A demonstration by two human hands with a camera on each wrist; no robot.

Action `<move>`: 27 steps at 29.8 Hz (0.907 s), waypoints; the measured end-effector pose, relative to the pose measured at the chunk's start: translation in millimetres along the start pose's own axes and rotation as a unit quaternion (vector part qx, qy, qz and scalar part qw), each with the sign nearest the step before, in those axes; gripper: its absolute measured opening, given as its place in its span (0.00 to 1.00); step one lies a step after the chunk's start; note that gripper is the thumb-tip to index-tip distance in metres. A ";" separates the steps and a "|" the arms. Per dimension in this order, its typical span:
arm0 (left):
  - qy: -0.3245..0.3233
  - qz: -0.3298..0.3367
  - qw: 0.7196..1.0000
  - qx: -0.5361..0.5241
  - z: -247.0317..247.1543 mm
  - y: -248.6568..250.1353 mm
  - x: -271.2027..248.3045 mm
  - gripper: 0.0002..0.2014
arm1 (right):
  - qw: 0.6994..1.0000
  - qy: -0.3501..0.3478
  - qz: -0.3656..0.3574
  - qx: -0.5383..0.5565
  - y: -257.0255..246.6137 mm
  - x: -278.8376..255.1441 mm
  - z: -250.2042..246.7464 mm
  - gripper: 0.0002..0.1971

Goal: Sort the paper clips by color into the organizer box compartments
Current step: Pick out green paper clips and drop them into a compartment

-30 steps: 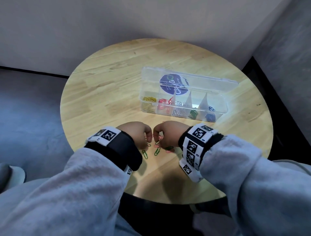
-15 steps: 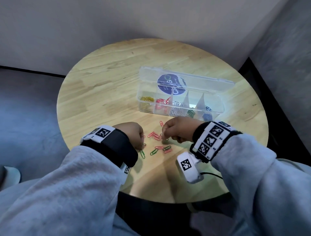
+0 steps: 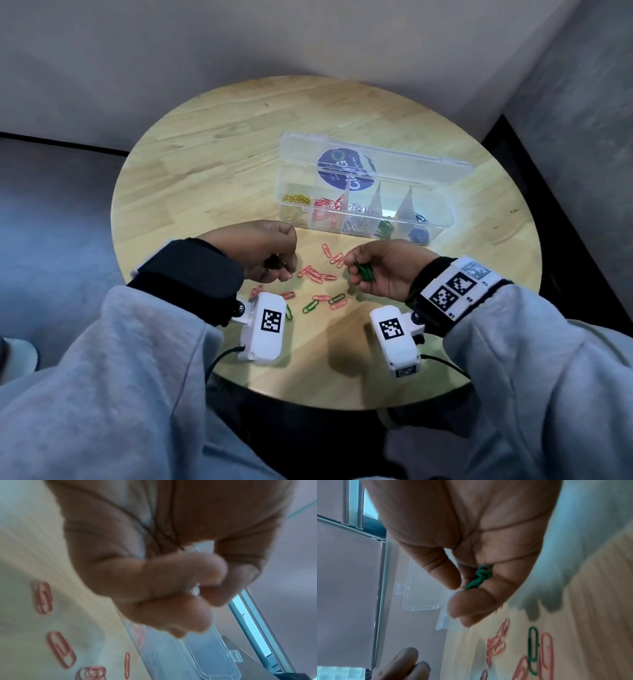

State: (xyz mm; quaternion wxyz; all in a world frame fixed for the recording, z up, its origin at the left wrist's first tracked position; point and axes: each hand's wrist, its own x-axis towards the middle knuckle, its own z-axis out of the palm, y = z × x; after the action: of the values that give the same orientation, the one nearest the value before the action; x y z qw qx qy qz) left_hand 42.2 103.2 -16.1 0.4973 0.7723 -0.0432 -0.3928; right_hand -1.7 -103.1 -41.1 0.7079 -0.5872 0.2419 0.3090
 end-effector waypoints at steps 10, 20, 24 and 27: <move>0.000 -0.030 0.979 0.203 5.8 -3.5 1.8 0.08 | 0.827 0.081 -0.057 -0.553 0.5 -1.9 15.7 0.03; 0.022 -0.032 0.988 0.148 8.0 -6.8 7.5 0.15 | 0.735 0.095 -0.054 -0.669 9.0 4.4 28.3 0.05; 0.017 -0.055 0.943 0.328 13.5 -4.4 4.3 0.06 | 0.745 0.083 -0.040 -0.661 8.6 4.2 22.0 0.06; 0.011 -0.040 0.886 0.461 23.3 -6.0 -2.6 0.06 | 0.786 0.070 -0.032 -0.613 6.8 1.5 16.2 0.09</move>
State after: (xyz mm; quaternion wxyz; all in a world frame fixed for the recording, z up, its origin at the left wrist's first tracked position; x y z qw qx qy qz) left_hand 23.3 90.3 -24.0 0.0692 0.9200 -0.1829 -0.3395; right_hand -5.9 -86.2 -43.6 0.1892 -0.9254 0.0314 0.3270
